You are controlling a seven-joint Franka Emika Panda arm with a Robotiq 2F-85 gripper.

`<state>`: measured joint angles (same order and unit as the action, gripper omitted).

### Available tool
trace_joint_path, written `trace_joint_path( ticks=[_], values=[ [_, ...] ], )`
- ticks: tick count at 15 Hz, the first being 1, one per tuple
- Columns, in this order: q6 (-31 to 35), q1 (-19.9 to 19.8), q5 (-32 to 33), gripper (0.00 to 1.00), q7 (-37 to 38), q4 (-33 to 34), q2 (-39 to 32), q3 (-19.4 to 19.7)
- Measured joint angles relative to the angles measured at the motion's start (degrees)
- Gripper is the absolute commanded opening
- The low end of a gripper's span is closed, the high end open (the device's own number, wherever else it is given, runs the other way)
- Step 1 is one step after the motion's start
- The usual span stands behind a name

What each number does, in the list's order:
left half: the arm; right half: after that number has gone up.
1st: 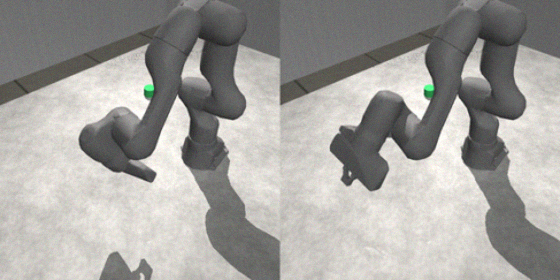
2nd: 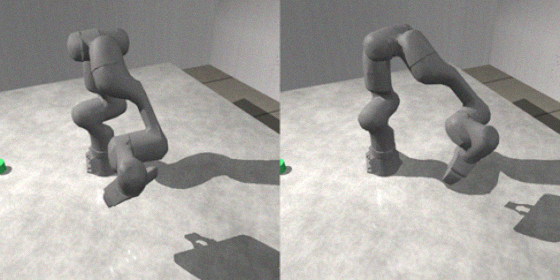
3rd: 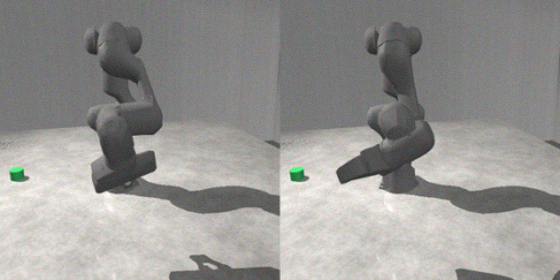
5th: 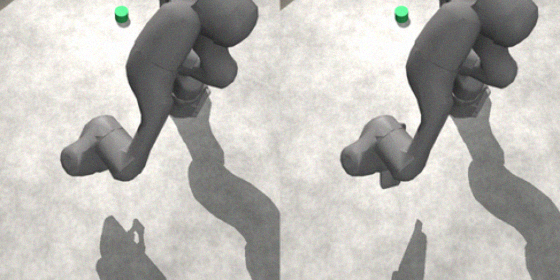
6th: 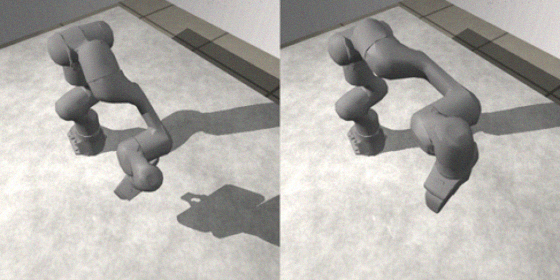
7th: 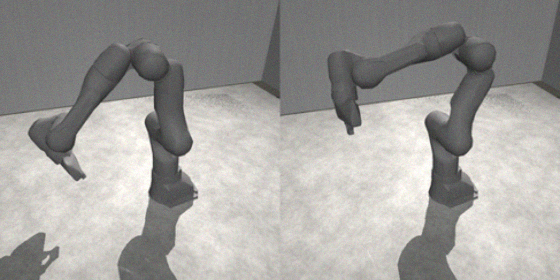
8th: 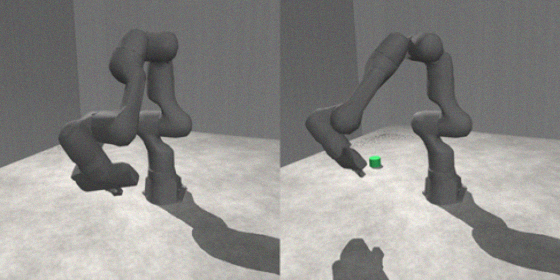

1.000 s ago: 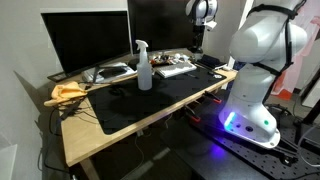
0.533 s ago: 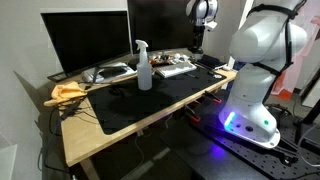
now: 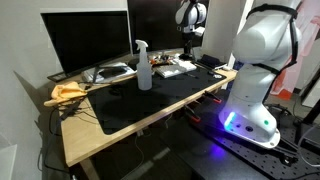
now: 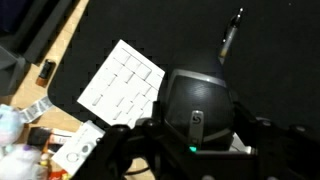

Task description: Put the mouse and the small thing that is next to it on the right side of the spray bottle

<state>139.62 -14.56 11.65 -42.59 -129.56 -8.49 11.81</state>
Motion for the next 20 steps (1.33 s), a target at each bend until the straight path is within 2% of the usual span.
trace_joint_path(
  ticks=[6,7,10,13,14,20],
  values=[
    [0.2,5.2,-0.2,0.44,7.1,-6.1,2.3,-4.6],
    [0.6,5.5,-0.8,0.69,7.1,-7.4,3.4,-5.2],
    [1.8,6.2,-1.2,0.69,7.1,-10.9,6.5,-5.7],
    [1.8,6.1,-1.2,0.69,7.0,-11.6,7.5,-5.7],
    [1.8,6.1,-1.2,0.44,7.0,-11.6,7.5,-5.7],
    [1.8,6.9,-1.6,0.44,7.6,-12.3,5.9,-5.9]
  ],
)
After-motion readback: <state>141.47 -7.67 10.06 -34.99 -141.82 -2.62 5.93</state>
